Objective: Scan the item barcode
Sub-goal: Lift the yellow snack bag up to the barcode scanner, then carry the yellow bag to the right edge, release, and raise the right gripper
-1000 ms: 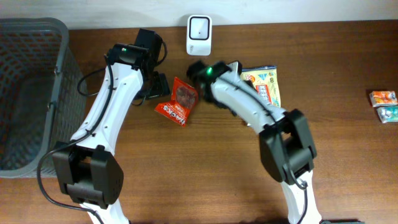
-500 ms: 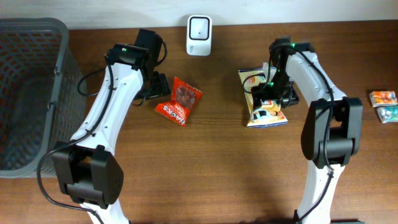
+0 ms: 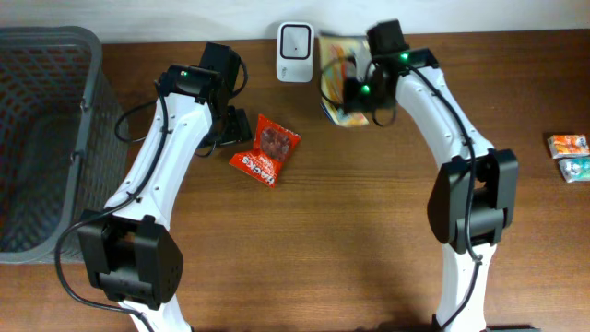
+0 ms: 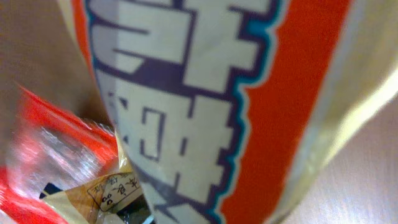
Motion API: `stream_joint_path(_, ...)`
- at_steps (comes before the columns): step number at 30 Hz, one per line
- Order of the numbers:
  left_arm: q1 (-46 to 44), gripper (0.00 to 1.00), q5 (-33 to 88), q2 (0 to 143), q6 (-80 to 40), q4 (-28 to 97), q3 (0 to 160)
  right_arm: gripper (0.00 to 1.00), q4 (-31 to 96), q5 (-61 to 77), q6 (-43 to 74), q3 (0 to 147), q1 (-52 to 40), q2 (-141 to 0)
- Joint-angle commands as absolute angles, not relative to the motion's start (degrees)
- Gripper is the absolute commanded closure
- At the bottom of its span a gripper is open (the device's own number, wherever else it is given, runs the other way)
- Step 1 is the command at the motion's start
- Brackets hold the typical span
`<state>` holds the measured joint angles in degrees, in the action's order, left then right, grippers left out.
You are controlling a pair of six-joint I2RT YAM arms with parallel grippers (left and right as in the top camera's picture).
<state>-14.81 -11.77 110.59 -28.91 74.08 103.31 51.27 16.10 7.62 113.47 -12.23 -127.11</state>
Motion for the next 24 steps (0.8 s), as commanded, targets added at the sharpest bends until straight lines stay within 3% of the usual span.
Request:
stream_joint_path(1,-14.57,0.01,-11.57,110.67,-28.23,74.02,103.20,0.96,44.21,14.37,10.87,115.18,-14.52,-126.91)
stream_joint_path(4,-14.57,0.01,-11.57,110.67,-28.23,74.02,103.20,0.96,38.09,10.48,14.09,115.15,-15.92,-126.91)
stream_joint_path(13,-14.57,0.01,-11.57,110.67,-28.23,74.02,103.20,0.96,36.25,9.41,14.06,115.13,-18.39,-126.91)
stream_joint_path(19,-14.57,0.01,-11.57,110.67,-28.23,74.02,103.20,0.96,19.46,2.39,17.28,114.93,-21.32,-134.39)
stream_joint_path(24,-14.57,0.01,-11.57,110.67,-28.23,74.02,103.20,0.96,19.11,0.51,17.23,115.77,-22.11,-135.02)
